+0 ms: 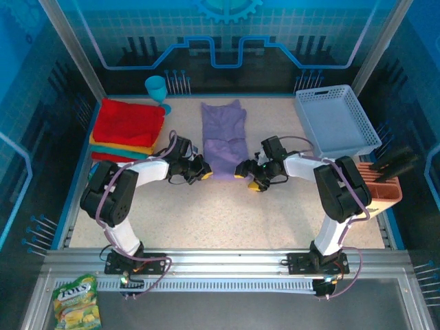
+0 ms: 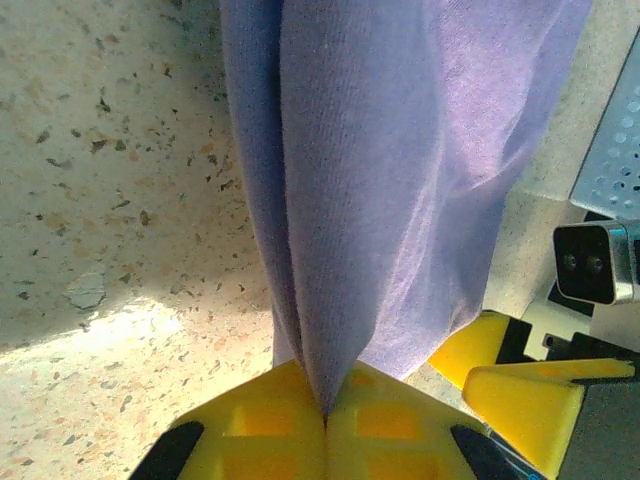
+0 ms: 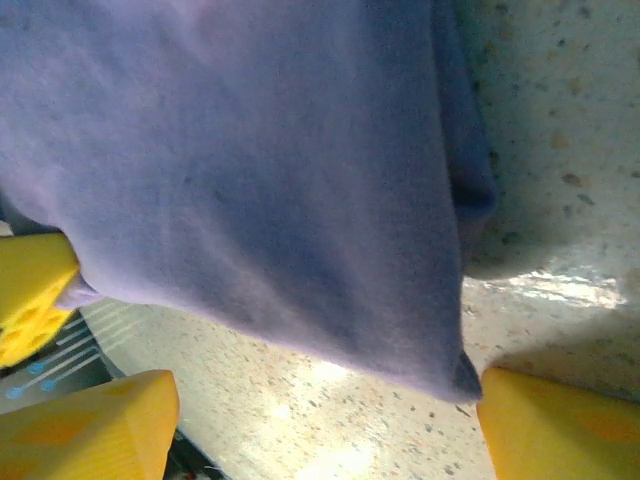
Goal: Fold and stack the t-shirts
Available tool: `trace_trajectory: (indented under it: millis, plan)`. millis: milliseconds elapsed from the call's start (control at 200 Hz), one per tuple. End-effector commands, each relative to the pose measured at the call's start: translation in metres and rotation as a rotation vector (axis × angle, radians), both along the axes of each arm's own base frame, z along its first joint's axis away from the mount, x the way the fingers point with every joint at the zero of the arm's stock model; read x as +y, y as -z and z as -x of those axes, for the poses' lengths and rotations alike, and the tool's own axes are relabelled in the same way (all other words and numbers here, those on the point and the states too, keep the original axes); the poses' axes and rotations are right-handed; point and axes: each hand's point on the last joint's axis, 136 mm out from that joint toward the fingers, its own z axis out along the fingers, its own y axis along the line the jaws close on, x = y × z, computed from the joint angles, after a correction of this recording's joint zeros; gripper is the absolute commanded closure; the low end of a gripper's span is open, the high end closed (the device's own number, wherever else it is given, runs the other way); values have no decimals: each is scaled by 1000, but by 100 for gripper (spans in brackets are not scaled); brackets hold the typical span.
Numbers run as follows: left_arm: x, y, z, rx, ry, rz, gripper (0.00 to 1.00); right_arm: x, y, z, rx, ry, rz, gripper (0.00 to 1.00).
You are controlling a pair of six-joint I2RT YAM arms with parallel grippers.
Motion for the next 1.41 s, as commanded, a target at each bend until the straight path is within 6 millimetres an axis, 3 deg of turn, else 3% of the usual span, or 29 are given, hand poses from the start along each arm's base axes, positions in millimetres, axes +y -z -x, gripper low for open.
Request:
trace_trajectory:
  millis: [0,340,680,860,1051,1171,1206,1401]
  plan:
    - [-3,-22,-7,-28,-3,47,100,16,8,0,43,31,-71,24]
    - [-3,-26,-4,-35,1,52,100,11,5,-14,17,117,-64,40]
    - [-2,-19,1,-23,3,54,100,-4,1,-18,-17,146,-30,56]
    - [0,-12,6,-14,3,49,100,-9,3,-13,-24,128,1,79]
    - [2,-3,16,-4,21,43,100,-12,-1,-12,-51,115,20,95]
    - [4,5,27,9,34,41,100,-13,-5,-9,-63,100,37,100]
    - [4,6,31,10,37,40,100,-17,3,2,-42,95,52,100]
    - [9,17,62,35,46,16,100,-26,2,29,-43,72,103,100]
